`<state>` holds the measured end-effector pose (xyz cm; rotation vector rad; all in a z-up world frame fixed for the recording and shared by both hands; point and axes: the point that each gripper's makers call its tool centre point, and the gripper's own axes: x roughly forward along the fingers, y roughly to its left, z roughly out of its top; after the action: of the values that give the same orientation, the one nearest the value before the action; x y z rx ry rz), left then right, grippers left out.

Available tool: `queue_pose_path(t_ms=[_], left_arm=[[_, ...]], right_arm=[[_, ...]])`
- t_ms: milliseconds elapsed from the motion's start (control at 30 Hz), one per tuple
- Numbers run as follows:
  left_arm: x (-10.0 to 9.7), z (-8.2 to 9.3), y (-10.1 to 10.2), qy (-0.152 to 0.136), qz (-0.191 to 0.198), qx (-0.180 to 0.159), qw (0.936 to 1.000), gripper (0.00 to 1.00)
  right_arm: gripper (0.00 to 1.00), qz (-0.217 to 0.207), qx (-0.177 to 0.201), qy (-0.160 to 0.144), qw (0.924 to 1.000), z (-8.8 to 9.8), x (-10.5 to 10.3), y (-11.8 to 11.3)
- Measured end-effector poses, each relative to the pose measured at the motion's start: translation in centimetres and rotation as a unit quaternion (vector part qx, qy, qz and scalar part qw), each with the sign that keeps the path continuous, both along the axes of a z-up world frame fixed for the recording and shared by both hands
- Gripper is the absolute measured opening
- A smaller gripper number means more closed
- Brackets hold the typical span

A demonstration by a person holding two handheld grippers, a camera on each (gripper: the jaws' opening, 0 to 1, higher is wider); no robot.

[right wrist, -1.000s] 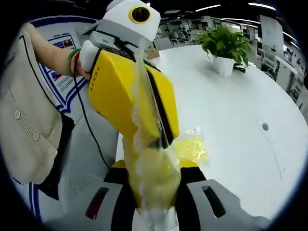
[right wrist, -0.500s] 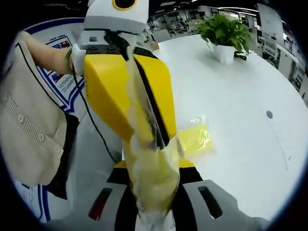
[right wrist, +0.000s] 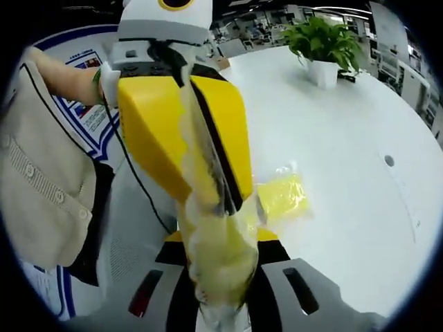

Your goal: Compare the silicone blocks by pressing each to a similar depth, holding the contact briefly, and releasing to observe deformation and rebound differences across the visible hardness samples.

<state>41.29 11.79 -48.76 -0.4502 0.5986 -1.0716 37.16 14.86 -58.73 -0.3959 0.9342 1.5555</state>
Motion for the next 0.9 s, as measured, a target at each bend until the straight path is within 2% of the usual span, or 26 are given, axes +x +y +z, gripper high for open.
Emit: queue_pose_path(t_ms=[900], left_arm=[[-0.12,-0.30,-0.27,0.012,-0.002,-0.004,0.9999,0.00]], right_arm=[[0.14,0.001,-0.003,-0.003,1.0000,-0.27,0.01,-0.27]])
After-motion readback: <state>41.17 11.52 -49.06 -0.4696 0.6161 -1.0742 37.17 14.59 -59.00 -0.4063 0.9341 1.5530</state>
